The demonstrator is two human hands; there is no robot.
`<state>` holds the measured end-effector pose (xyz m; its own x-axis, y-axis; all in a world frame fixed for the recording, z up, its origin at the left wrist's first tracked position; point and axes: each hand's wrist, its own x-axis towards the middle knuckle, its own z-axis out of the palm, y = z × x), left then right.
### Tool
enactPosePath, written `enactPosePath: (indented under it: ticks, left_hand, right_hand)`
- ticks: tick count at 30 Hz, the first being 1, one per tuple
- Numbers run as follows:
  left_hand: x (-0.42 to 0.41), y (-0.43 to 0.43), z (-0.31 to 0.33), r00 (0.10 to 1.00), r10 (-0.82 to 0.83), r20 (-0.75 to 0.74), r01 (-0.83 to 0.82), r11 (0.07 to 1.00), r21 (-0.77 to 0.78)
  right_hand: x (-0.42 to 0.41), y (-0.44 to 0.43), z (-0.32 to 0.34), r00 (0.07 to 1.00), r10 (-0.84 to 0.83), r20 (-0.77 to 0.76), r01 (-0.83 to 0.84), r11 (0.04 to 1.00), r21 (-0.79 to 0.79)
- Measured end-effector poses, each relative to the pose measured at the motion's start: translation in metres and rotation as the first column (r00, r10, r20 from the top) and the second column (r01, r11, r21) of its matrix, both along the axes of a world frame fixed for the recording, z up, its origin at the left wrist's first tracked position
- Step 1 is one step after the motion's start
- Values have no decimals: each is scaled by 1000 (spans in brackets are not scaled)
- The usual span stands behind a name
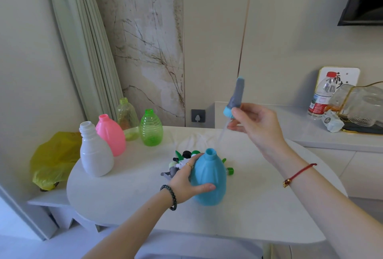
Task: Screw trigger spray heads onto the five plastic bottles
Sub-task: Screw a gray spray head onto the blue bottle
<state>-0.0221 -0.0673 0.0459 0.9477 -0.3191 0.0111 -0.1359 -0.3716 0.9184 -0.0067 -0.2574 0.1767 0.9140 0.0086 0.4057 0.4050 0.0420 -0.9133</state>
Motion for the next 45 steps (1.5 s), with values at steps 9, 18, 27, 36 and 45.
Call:
enactPosePath:
  ticks: [9,18,27,36,45]
  left_hand:
    - [4,-2,4,1000,-15,-10,15,999,32]
    - [4,-3,3,1000,2,-2,-2,999,40]
    - [3,-5,1,1000,15,-5,-15,999,34]
    - [3,-5,-1,1000,19,-17,-19,999,33]
    - [2,-5,0,999,15,-34,-14,999,34]
  right_hand:
    - [-8,20,-71,989,2,-150,-31,982,-189]
    - [-8,29,-69,991,51,-125,-86,950,-300]
    - [-22,22,-48,986,-164,29,141,732,-666]
    - [1,25,33,978,203,49,5,212,-977]
    - [13,47,56,971,89,-222,-220,-32,-975]
